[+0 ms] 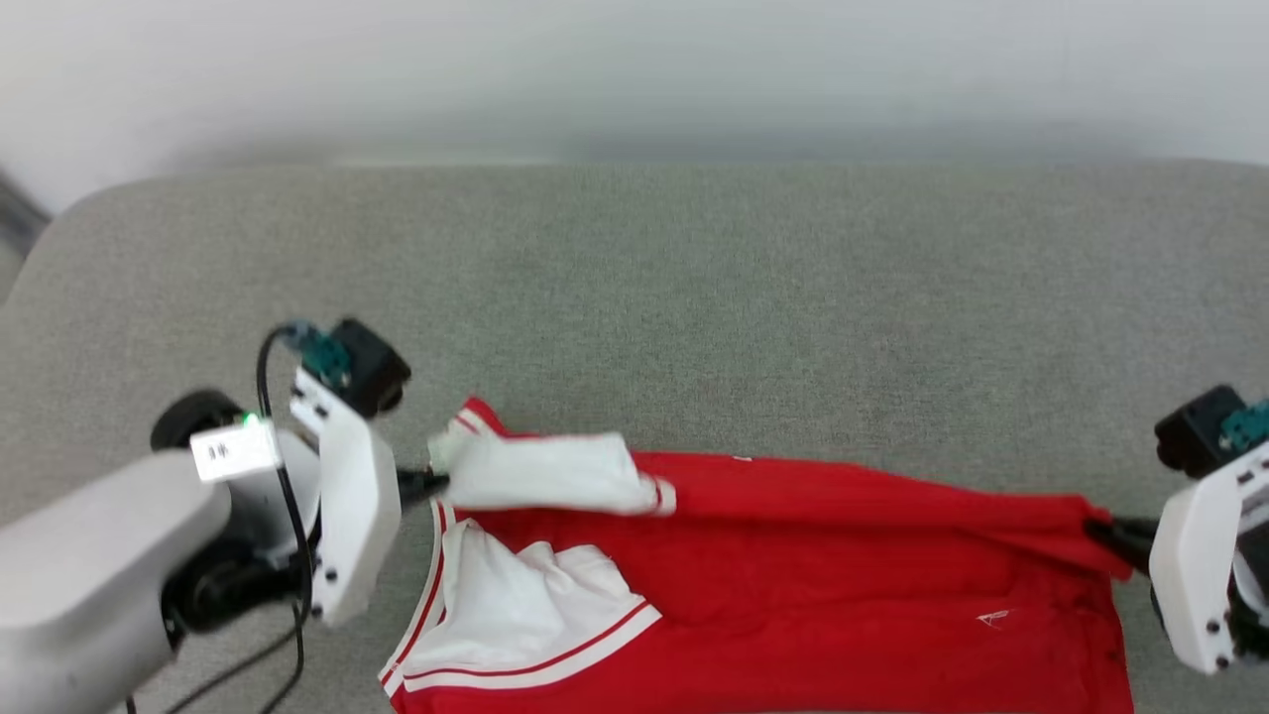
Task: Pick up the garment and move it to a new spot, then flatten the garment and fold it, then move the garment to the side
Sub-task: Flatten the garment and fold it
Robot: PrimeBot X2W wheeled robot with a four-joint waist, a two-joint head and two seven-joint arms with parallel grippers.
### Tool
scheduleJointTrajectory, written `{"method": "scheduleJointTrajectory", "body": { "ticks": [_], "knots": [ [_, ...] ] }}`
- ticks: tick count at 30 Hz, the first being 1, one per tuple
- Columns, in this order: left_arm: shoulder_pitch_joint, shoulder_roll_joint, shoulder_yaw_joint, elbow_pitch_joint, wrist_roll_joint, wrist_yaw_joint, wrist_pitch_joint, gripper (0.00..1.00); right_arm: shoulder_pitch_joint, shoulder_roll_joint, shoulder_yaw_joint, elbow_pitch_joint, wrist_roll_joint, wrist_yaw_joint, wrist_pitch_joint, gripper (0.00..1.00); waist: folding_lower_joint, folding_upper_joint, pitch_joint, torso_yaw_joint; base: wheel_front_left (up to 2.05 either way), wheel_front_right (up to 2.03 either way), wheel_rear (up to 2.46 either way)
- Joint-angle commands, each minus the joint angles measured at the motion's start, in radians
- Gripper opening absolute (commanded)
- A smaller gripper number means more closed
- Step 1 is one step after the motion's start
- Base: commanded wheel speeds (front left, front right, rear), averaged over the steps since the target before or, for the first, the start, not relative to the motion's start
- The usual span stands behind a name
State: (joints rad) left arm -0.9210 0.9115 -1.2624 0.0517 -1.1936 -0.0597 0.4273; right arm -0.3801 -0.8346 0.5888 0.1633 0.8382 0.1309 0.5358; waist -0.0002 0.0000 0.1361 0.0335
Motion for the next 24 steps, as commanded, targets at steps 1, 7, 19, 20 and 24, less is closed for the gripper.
{"method": "scheduleJointTrajectory", "body": {
  "ticks": [1,7,19,20,24],
  "knots": [
    [0.036,0.008,-0.005,-0.014,-0.002,0.011,-0.01,0.0,0.038,-0.003,-0.005,-0.008,0.007,0.0,-0.008,0.0,0.0002,0.0,-0.019,0.002,0.0,0.0,0.0],
    [0.192,0.015,-0.012,-0.039,-0.01,0.05,-0.045,0.0,0.154,0.016,-0.034,-0.035,0.008,-0.001,-0.02,0.0,0.0002,0.0,-0.023,0.0,0.0,0.0,0.0],
    [0.328,-0.026,0.001,0.067,0.0,0.057,-0.164,1.0,0.21,0.079,-0.06,0.007,-0.027,-0.001,-0.029,1.0,0.0002,0.0,0.001,-0.009,0.0,0.0,0.0],
    [0.33,-0.028,0.005,0.069,0.002,0.059,-0.181,1.0,0.211,0.074,-0.057,0.001,-0.03,-0.001,-0.029,1.0,0.0002,0.0,-0.003,-0.009,0.0,0.0,0.0],
    [0.342,-0.017,0.038,0.044,0.038,0.101,-0.291,1.0,0.211,0.06,-0.09,-0.04,-0.017,-0.001,-0.056,1.0,0.0002,0.0,-0.033,-0.015,0.0,0.0,0.0]
  ]
}}
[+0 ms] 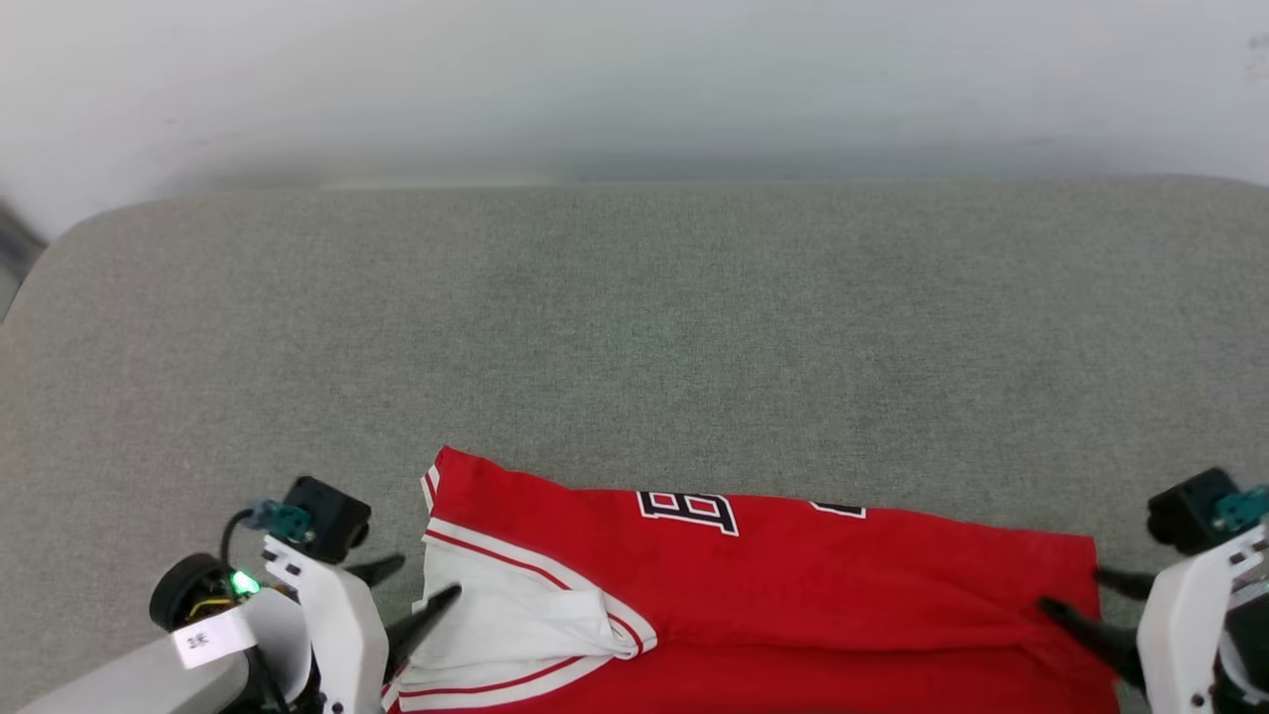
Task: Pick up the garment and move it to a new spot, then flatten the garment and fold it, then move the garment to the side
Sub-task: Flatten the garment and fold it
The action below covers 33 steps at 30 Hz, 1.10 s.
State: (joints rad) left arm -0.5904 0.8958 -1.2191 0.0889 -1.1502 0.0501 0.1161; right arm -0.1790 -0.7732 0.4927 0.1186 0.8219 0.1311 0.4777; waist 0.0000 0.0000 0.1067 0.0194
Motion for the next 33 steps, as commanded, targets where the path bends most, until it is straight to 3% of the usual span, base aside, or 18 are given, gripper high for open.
{"method": "scheduleJointTrajectory", "body": {
  "ticks": [1,6,10,18,26,33],
  "knots": [
    [0.015,0.002,0.007,-0.004,0.003,0.009,-0.012,1.0,0.012,-0.009,-0.009,-0.005,-0.001,-0.001,-0.007,1.0,0.0,0.0,-0.01,-0.002,0.0,0.0,0.0],
    [0.042,0.008,0.078,-0.042,0.051,0.137,-0.2,1.0,0.03,-0.021,-0.117,-0.048,0.022,-0.001,-0.052,1.0,0.0,0.0,-0.032,0.0,0.0,0.0,0.0],
    [0.082,-0.021,0.132,-0.042,0.079,0.238,-0.339,1.0,0.063,0.013,-0.222,-0.015,0.043,-0.001,-0.085,1.0,0.0,0.0,-0.035,0.009,0.0,0.0,0.0],
    [0.19,-0.125,0.33,-0.059,0.245,0.374,-0.383,1.0,0.137,0.081,-0.354,0.07,0.094,-0.001,-0.077,1.0,0.0,0.0,-0.023,0.034,0.0,0.0,0.0],
    [0.357,-0.232,0.57,-0.096,0.476,0.397,-0.382,1.0,0.171,0.144,-0.382,0.116,0.121,-0.001,-0.023,1.0,0.0,0.0,-0.006,0.047,0.0,0.0,0.0],
    [0.464,-0.357,0.731,-0.111,0.639,0.356,-0.381,1.0,0.177,0.209,-0.354,0.146,0.146,-0.001,0.028,1.0,0.0,0.0,0.012,0.061,0.0,0.0,0.0]
  ]
}}
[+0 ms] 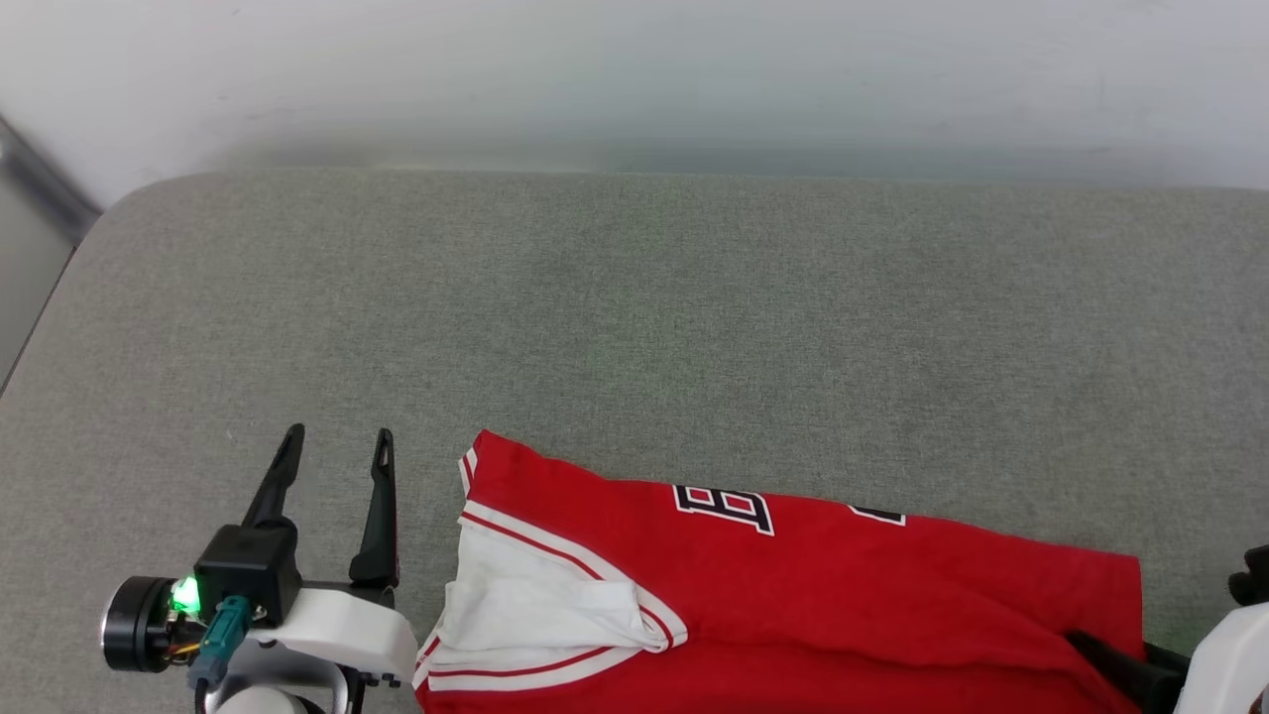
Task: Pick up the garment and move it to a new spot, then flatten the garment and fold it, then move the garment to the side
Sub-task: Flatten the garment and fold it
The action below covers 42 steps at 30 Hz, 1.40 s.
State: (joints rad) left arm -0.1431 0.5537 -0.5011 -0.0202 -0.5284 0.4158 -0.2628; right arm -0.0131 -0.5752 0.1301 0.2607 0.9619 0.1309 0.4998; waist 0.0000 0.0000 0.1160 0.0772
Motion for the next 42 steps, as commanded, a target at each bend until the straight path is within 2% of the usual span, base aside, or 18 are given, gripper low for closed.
{"method": "scheduleJointTrajectory", "body": {
  "ticks": [1,6,13,14,15,16,23,34,39,42],
  "knots": [
    [0.029,-0.033,0.03,0.0,0.037,-0.02,-0.002,1.0,0.012,0.018,0.018,0.007,0.009,0.0,0.014,1.0,0.0,0.0,0.004,0.005,0.0,0.0,0.0],
    [0.077,-0.117,0.12,0.01,0.118,-0.072,-0.002,1.0,0.01,0.056,0.069,0.024,0.033,0.0,0.047,1.0,0.0,0.0,0.008,0.016,0.0,0.0,0.0],
    [0.124,-0.212,0.224,0.014,0.22,-0.137,-0.002,1.0,-0.011,0.063,0.121,0.043,0.063,0.0,0.056,1.0,0.0,0.0,0.009,0.025,0.0,0.0,0.0],
    [0.128,-0.225,0.235,0.014,0.233,-0.146,-0.003,1.0,-0.013,0.063,0.127,0.044,0.066,0.0,0.056,0.9,0.0,0.0,0.008,0.026,0.0,0.0,0.0],
    [0.133,-0.236,0.248,0.015,0.246,-0.155,-0.003,1.0,-0.017,0.059,0.13,0.044,0.065,0.0,0.047,0.28,0.0,0.0,0.008,0.026,0.0,0.0,0.0],
    [0.137,-0.249,0.258,0.017,0.258,-0.164,-0.003,1.0,-0.02,0.056,0.134,0.047,0.065,0.0,0.042,0.0,0.0,0.0,0.007,0.027,0.0,0.0,0.0],
    [0.168,-0.321,0.335,0.018,0.338,-0.214,-0.003,1.0,-0.046,0.007,0.131,0.058,0.088,-0.001,0.012,0.0,0.0,0.0,-0.008,0.028,0.0,0.0,0.0],
    [0.217,-0.393,0.4,0.007,0.424,-0.279,-0.002,1.0,-0.022,-0.132,0.036,0.082,0.113,-0.001,-0.019,0.0,0.0,0.0,-0.049,0.013,0.0,0.0,0.0],
    [0.232,-0.408,0.415,0.013,0.441,-0.298,-0.003,1.0,0.005,-0.151,0.034,0.014,0.142,0.0,0.018,0.0,0.0,0.0,-0.068,0.007,0.0,0.0,0.0],
    [0.244,-0.42,0.425,0.016,0.449,-0.31,-0.003,1.0,0.022,-0.163,0.04,-0.085,0.155,0.0,0.046,0.0,0.0,0.0,-0.08,0.001,0.0,0.0,0.0]
  ]
}}
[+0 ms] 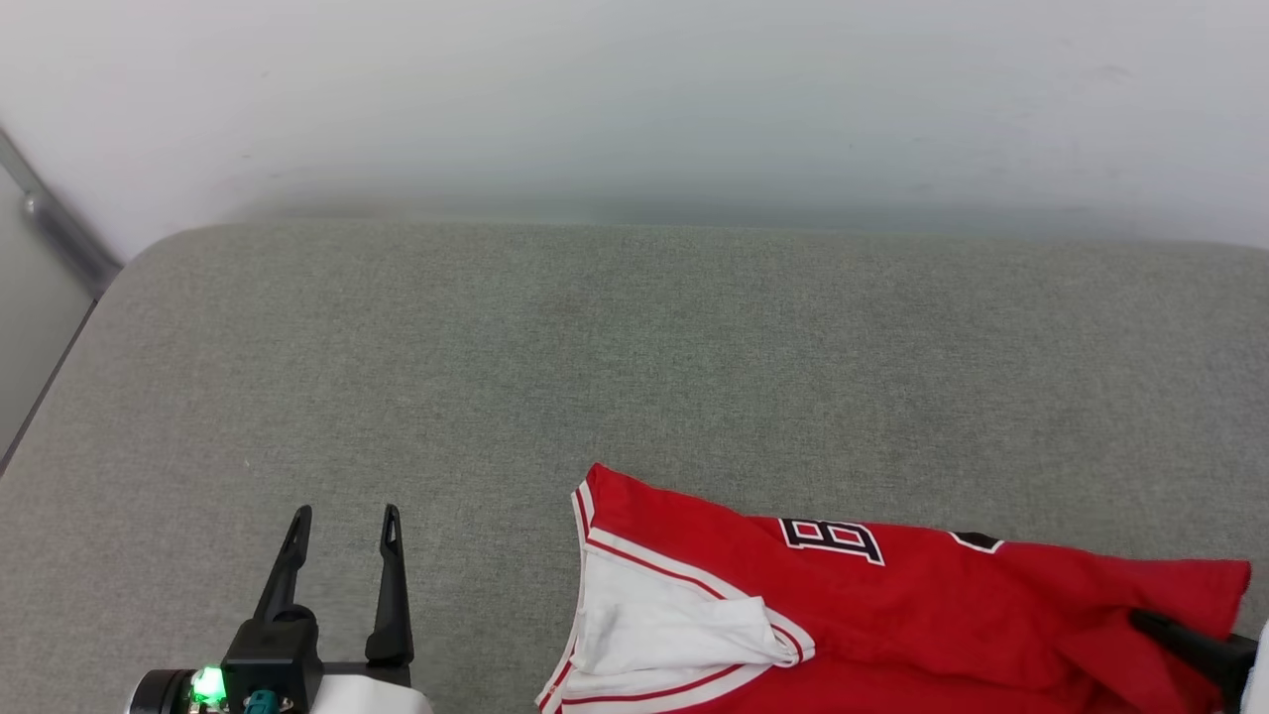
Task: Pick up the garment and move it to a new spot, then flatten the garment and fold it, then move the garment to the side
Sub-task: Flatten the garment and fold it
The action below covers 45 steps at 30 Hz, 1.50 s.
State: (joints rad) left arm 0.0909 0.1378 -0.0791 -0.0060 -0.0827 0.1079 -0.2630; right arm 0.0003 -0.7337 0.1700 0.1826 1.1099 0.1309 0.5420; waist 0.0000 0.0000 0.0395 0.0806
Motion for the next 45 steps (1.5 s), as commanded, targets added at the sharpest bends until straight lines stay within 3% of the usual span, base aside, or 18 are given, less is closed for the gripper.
{"method": "scheduleJointTrajectory", "body": {
  "ticks": [1,9,15,23,30,40,41,42,43,45],
  "knots": [
    [0.01,-0.007,0.005,0.002,0.007,-0.007,-0.002,1.0,0.016,-0.001,0.007,-0.04,0.014,0.0,0.019,0.0,0.0,0.0,-0.005,-0.003,0.0,0.0,0.0],
    [-0.001,-0.029,0.014,0.0,0.025,-0.035,-0.002,1.0,-0.053,0.052,0.087,-0.283,0.003,0.0,0.13,0.0,0.0,0.0,0.005,0.011,0.0,0.0,0.0],
    [-0.027,-0.043,0.017,-0.001,0.032,-0.054,-0.002,1.0,-0.198,0.126,0.208,-0.322,-0.066,0.0,0.207,0.0,0.0,0.0,0.045,0.035,0.0,0.0,0.0],
    [-0.071,-0.061,0.023,0.009,0.034,-0.072,-0.002,1.0,-0.427,0.255,0.43,-0.222,-0.151,0.0,0.235,0.0,0.0,0.0,0.098,0.065,0.0,0.0,0.0],
    [-0.103,-0.071,0.025,0.015,0.036,-0.084,-0.002,1.0,-0.583,0.357,0.59,-0.041,-0.204,0.0,0.168,0.0,0.0,0.0,0.135,0.082,0.0,0.0,0.0],
    [-0.122,-0.081,0.034,0.027,0.029,-0.094,-0.002,1.0,-0.659,0.395,0.733,0.162,-0.205,0.0,0.057,0.0,0.0,0.0,0.156,0.096,0.0,0.0,0.0],
    [-0.119,-0.082,0.036,0.03,0.029,-0.094,-0.002,1.0,-0.666,0.391,0.738,0.167,-0.208,0.0,0.034,0.08,0.0,0.0,0.15,0.095,0.0,0.0,0.0],
    [-0.113,-0.082,0.038,0.032,0.028,-0.094,-0.002,1.0,-0.666,0.387,0.741,0.168,-0.203,0.0,0.016,0.08,0.0,0.0,0.143,0.093,0.0,0.0,0.0],
    [-0.107,-0.083,0.04,0.035,0.028,-0.094,-0.002,1.0,-0.665,0.385,0.742,0.162,-0.194,0.0,-0.006,1.0,0.0,0.0,0.134,0.09,0.0,0.0,0.0],
    [-0.096,-0.084,0.044,0.037,0.03,-0.096,-0.002,1.0,-0.668,0.367,0.741,0.133,-0.187,0.0,-0.053,1.0,0.0,0.0,0.114,0.083,0.0,0.0,0.0]
  ]
}}
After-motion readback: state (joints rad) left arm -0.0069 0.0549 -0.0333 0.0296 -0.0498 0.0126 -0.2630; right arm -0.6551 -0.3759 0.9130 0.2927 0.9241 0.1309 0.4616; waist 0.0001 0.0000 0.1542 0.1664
